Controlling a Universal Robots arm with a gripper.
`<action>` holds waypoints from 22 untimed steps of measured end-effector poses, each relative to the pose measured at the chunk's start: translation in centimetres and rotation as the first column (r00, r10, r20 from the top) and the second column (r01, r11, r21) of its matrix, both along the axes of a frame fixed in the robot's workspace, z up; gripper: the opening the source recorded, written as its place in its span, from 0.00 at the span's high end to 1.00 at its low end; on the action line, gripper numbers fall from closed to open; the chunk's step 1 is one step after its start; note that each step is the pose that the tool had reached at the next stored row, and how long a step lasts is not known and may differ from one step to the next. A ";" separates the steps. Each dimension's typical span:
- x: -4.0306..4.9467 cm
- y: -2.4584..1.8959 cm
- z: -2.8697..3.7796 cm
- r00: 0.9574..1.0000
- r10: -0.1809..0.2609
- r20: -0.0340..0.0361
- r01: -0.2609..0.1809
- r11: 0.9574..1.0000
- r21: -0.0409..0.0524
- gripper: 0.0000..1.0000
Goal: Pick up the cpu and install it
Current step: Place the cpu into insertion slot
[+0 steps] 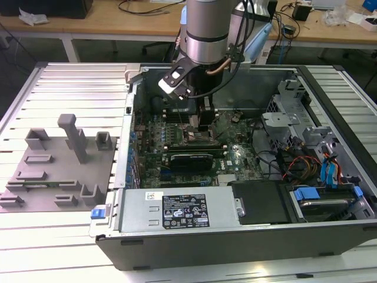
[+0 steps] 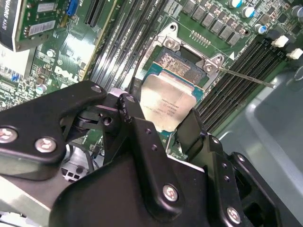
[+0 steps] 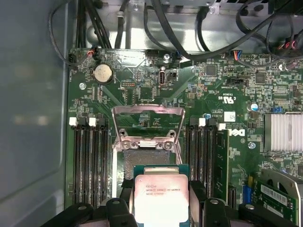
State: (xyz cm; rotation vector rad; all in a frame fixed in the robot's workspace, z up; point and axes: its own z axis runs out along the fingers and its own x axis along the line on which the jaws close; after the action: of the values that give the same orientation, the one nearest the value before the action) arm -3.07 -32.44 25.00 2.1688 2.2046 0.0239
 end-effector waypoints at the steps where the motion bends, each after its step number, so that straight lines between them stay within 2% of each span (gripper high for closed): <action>1: 0.00 0.00 -0.01 1.000 0.000 0.000 0.000 1.000 0.000 0.45; 12: 0.00 0.00 -0.24 1.000 0.000 0.000 0.000 1.000 0.002 0.45; 22: -0.02 0.00 -0.85 1.000 0.000 0.000 0.000 1.000 0.002 0.45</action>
State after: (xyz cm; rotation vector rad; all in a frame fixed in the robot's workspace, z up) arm -3.08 -32.44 24.15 2.1696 2.2054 0.0259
